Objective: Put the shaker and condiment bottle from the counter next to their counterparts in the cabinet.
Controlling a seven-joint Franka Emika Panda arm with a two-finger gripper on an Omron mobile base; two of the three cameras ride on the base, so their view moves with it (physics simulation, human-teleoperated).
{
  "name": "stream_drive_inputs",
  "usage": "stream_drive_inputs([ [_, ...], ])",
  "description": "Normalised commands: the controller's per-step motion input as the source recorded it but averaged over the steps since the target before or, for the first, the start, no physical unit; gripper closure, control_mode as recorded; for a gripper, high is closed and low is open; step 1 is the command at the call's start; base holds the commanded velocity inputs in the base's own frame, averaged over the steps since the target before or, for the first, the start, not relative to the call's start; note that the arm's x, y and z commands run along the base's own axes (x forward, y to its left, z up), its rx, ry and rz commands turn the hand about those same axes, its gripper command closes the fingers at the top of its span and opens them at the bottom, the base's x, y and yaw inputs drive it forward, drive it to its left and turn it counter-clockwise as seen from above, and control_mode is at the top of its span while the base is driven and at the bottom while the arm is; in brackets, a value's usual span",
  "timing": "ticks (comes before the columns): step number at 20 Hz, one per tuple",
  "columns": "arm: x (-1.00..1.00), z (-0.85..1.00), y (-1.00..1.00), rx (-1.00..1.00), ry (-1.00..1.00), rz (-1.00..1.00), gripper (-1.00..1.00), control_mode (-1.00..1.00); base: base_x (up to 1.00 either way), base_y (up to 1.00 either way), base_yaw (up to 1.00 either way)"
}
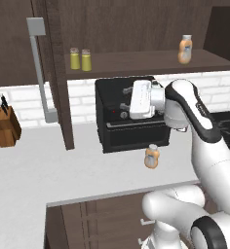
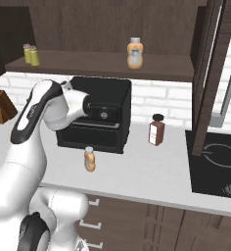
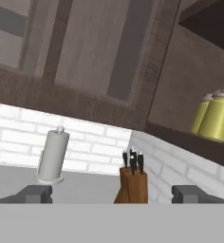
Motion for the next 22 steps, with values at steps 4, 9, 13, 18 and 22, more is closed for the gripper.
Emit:
stream_drive_inputs([
  [4,-0.44,-0.52,-0.40,0.00,0.01,0.01,-1.00,-1.00,0.00,0.00,0.00],
  [9,-0.69,-0.29,-0.45,0.00,0.11,-0.04,-1.00,-1.00,0.00,0.00,0.00],
  [13,-0.64,-0.19,-0.37,0.00,0.15,-0.15,-1.00,-1.00,0.00,0.00,0.00],
  [18,-0.56,-0.12,-0.38,0.00,0.17,-0.25,-1.00,-1.00,0.00,0.00,0.00],
  [22,-0.63,-0.10,-0.47,0.00,0.09,-0.30,-1.00,-1.00,0.00,0.00,0.00],
])
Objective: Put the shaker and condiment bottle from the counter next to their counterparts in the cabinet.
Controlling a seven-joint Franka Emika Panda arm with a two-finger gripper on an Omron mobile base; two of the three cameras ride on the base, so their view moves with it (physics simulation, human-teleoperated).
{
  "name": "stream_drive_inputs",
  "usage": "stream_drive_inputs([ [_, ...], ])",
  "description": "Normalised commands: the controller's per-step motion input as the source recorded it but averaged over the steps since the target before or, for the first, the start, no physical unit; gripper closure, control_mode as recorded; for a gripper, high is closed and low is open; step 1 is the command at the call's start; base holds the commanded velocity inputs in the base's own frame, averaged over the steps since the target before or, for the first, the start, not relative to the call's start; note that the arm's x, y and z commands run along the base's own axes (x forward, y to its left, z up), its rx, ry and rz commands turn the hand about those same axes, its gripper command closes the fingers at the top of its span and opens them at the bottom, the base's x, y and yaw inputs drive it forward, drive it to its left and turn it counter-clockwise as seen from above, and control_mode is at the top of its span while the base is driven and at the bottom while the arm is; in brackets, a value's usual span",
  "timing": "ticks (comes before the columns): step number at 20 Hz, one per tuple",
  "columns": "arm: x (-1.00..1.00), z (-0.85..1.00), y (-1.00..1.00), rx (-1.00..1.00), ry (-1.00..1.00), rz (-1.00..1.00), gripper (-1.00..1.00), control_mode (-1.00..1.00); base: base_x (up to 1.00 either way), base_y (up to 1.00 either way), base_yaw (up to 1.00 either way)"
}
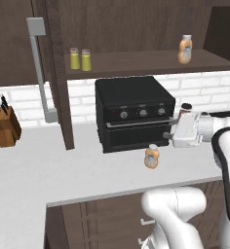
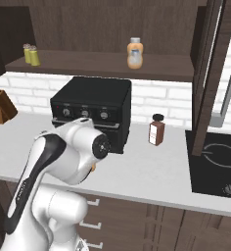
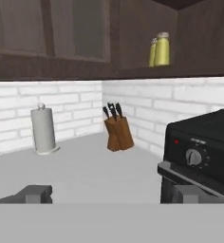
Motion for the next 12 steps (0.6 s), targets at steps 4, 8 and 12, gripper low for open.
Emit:
stream_drive_inputs([
  [4,-0.60,-0.10,-0.41,0.00,0.00,-0.24,-1.00,-1.00,0.00,0.00,0.00],
  [8,-0.90,-0.36,-0.06,0.00,-0.11,-0.10,-1.00,-1.00,0.00,0.00,0.00],
  [12,-0.71,-0.57,0.08,-0.05,-0.24,-0.04,-1.00,-1.00,0.00,0.00,0.00],
])
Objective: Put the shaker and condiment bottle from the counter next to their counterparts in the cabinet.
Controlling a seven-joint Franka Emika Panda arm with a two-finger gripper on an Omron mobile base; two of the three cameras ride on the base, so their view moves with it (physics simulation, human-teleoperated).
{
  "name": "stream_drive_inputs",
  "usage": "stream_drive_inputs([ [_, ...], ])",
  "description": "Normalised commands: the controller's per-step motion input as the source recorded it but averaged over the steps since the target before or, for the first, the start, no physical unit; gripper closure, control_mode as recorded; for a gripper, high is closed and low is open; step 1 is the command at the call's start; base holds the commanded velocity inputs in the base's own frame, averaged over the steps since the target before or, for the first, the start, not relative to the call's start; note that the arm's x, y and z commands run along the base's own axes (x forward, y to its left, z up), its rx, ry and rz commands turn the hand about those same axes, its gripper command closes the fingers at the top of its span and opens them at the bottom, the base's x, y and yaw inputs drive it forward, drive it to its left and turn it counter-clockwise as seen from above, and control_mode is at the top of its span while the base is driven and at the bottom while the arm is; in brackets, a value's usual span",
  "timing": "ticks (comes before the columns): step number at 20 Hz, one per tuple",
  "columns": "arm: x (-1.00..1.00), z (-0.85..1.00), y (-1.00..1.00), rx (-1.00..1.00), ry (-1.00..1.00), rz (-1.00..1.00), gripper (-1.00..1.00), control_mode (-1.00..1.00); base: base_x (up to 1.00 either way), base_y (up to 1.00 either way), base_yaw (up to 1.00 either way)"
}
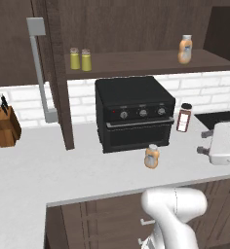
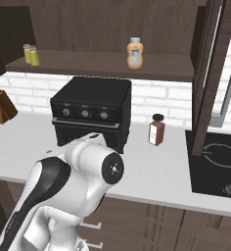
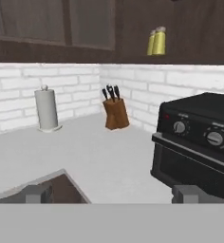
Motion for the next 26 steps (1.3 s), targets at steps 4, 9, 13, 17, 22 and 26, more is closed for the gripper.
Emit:
stream_drive_inputs([
  [4,-0.11,-0.84,0.37,-0.15,-0.30,-0.03,-1.00,-1.00,0.00,0.00,0.00],
  [9,0.04,-0.90,0.48,-0.16,-0.30,0.00,-1.00,-1.00,0.00,0.00,0.00],
  [13,0.12,-0.76,0.32,-0.03,-0.18,-0.03,-1.00,-1.00,0.00,0.00,0.00],
  [17,0.10,-0.33,0.12,0.02,-0.03,-0.17,-1.00,-1.00,0.00,0.00,0.00],
  [22,0.02,0.00,0.13,0.10,0.10,-0.44,-1.00,-1.00,0.00,0.00,0.00],
  [26,0.00,0.00,0.33,0.03,0.10,-0.56,-1.00,-1.00,0.00,0.00,0.00],
])
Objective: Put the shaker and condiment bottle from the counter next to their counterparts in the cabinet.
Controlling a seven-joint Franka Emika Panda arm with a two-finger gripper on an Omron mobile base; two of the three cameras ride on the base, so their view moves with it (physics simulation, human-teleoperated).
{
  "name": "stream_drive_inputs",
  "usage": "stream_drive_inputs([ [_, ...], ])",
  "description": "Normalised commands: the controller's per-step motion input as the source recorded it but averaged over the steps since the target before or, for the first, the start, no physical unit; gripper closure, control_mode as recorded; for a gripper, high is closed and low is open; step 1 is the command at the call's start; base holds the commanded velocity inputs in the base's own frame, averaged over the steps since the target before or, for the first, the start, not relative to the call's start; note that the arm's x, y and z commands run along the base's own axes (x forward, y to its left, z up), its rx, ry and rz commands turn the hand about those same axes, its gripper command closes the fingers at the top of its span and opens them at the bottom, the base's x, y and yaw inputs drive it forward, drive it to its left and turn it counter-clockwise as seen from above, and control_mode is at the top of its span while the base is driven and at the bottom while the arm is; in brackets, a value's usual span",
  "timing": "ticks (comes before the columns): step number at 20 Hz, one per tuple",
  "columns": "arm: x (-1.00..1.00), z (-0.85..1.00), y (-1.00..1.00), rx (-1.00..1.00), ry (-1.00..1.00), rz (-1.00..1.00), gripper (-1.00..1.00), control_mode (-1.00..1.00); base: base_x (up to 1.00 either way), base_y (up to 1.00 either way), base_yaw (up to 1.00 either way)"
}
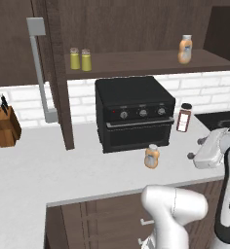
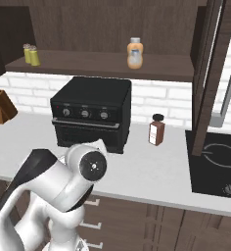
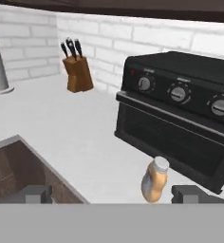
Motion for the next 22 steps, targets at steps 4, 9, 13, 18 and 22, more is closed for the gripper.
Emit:
stream_drive_inputs([
  [4,-0.09,-0.24,0.49,0.00,0.07,-0.44,-1.00,-1.00,0.00,0.00,0.00],
  [9,-0.09,-0.46,0.53,0.00,0.07,-0.33,-1.00,-1.00,0.00,0.00,0.00],
  [13,0.23,-0.13,0.29,-0.01,0.24,-0.23,-1.00,-1.00,0.00,0.00,0.00],
  [18,0.56,0.01,0.05,-0.05,0.29,-0.11,-1.00,-1.00,0.00,0.00,0.00],
  [22,0.46,-0.02,0.03,-0.08,0.03,-0.08,-1.00,-1.00,0.00,0.00,0.00],
])
